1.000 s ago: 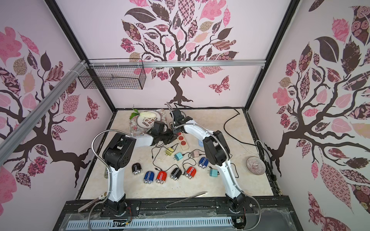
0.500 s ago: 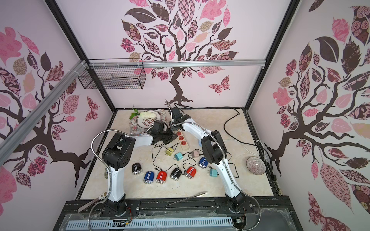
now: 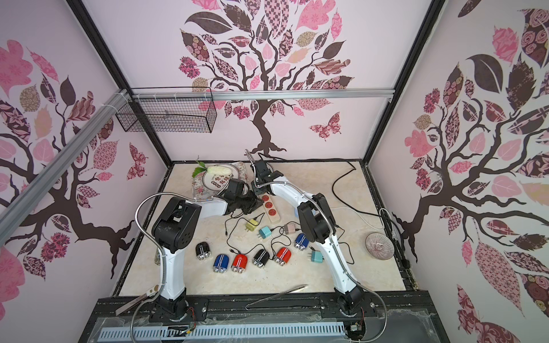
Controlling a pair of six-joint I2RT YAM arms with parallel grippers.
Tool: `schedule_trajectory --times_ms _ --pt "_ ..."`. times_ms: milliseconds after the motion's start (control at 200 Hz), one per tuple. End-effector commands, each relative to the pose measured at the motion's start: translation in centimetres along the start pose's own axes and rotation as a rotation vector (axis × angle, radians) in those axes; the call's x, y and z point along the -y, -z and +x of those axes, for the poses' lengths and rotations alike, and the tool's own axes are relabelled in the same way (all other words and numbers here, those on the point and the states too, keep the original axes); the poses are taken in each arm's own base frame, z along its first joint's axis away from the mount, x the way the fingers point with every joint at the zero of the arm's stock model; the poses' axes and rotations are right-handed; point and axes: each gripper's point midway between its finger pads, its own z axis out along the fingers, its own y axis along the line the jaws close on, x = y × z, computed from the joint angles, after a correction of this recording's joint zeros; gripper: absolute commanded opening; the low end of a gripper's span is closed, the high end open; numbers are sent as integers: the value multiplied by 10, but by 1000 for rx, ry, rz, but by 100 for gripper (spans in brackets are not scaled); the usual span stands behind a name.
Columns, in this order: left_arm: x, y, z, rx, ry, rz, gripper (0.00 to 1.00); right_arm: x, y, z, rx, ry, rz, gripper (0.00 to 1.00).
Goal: Unplug the electric shaver
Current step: Remove the plug from the socket.
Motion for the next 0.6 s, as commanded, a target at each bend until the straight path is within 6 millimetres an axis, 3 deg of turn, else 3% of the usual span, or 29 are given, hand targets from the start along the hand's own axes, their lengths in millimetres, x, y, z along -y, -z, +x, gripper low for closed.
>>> schedule_trajectory --times_ms 0,150,590 --pt "-40 -10 6 0 56 -134 15 -1 -8 3 -17 15 4 30" --pt "-41 -10 6 2 64 -137 15 1 -3 2 -6 15 13 23" --pt "-52 -12 10 4 90 -164 15 5 15 -19 60 -13 35 20"
